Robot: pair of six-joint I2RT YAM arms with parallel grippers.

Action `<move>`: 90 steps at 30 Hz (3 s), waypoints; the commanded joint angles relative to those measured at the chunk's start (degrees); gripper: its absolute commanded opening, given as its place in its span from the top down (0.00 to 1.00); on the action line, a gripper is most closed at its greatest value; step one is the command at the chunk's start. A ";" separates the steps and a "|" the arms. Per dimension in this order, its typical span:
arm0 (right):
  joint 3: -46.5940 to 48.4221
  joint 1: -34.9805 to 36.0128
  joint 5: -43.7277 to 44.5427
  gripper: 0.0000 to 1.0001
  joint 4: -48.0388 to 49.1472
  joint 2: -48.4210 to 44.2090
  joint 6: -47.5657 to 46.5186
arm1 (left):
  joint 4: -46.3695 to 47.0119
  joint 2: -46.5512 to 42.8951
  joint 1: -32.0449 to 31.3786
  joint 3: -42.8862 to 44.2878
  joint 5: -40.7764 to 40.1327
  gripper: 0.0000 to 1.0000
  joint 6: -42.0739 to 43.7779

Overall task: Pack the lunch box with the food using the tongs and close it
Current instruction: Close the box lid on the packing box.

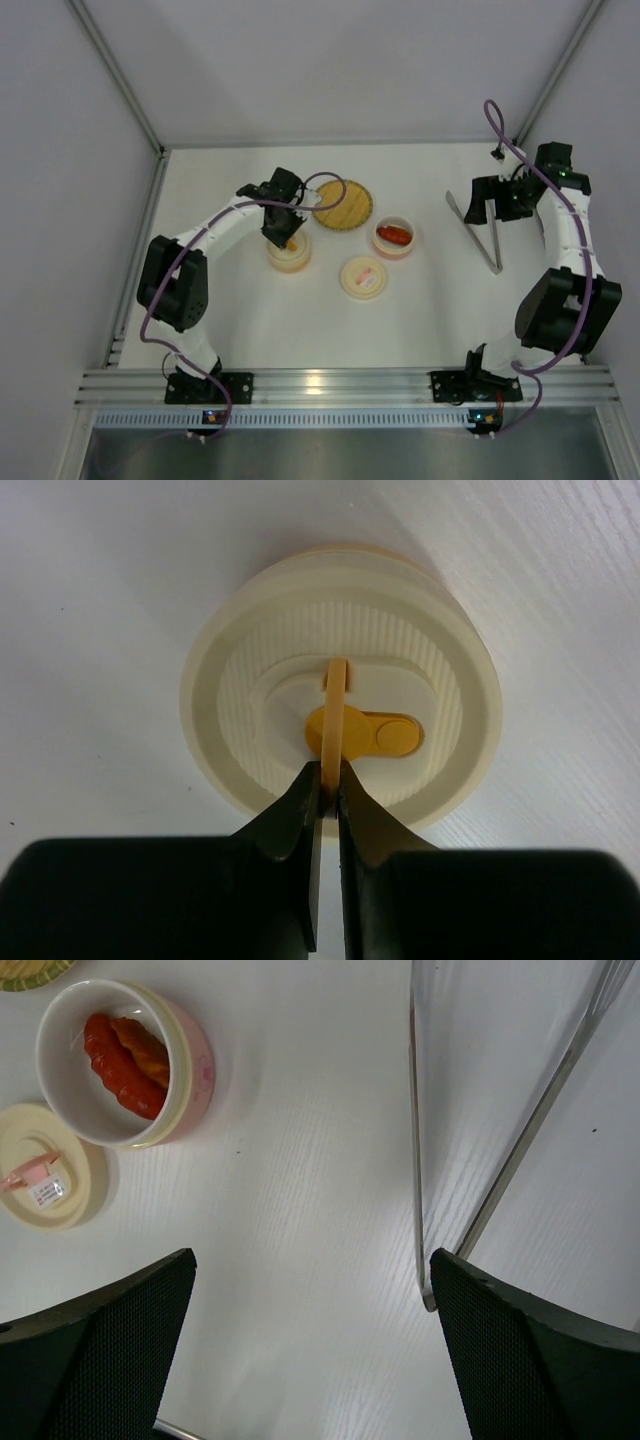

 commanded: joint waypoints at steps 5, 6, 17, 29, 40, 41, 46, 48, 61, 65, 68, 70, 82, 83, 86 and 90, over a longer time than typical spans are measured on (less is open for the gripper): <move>1.01 0.32 -0.55 0.01 -0.32 -0.47 -1.03 | 0.72 7.43 1.45 -3.55 -3.37 1.00 2.44; 1.01 0.32 -0.55 0.00 -0.32 -0.47 -1.12 | 0.63 7.52 1.54 -3.55 -3.29 0.98 2.18; 1.98 0.32 -0.90 0.01 -0.93 -0.21 -0.94 | -2.09 6.03 1.71 -0.83 -1.53 0.44 -0.02; 2.68 0.32 -2.22 0.01 -1.11 0.15 -0.42 | -6.57 1.98 3.29 7.08 2.07 0.33 -1.95; 2.24 0.32 -1.78 0.01 -1.20 -0.03 -0.94 | -8.77 4.44 5.84 13.67 4.71 0.35 -2.83; 2.24 0.24 -1.78 0.01 -1.20 0.06 -1.03 | -8.95 4.88 6.28 14.20 4.28 0.36 -2.83; 2.15 0.24 -1.87 0.01 -1.11 0.15 -1.03 | -8.86 5.67 7.25 14.56 3.84 0.40 -2.74; 2.15 0.32 -1.96 0.01 -1.11 0.23 -0.86 | -8.77 6.02 7.69 14.38 3.57 0.42 -2.66; 1.98 0.32 -1.43 0.01 -1.29 -0.03 -1.21 | -6.58 7.25 8.30 11.22 2.78 0.53 -3.18; 2.33 0.32 -1.78 0.01 -1.37 0.06 -1.03 | -6.67 7.26 8.30 10.87 2.69 0.54 -3.62; 2.86 0.32 -2.13 0.01 -1.99 -0.20 -1.47 | -7.19 6.38 8.83 11.65 4.18 0.55 -3.88; 3.47 0.23 -2.66 0.01 -2.78 -0.55 -2.00 | -8.07 5.15 9.53 14.63 6.82 0.53 -3.80; 2.34 13.84 -4.85 0.01 -9.46 -7.23 -14.64 | -22.92 -1.61 17.00 28.98 36.60 0.33 -0.99; 1.81 18.29 -4.94 0.02 -9.81 -7.93 -18.05 | -23.45 -3.10 17.35 28.10 38.18 0.32 0.49; -0.13 25.16 -5.91 0.03 -10.43 -9.96 -24.90 | -26.52 -4.43 17.97 25.90 44.33 0.30 3.83; -0.22 30.37 -11.95 0.10 -13.93 -8.04 -38.27 | -29.34 -4.35 19.20 25.72 50.23 0.30 5.17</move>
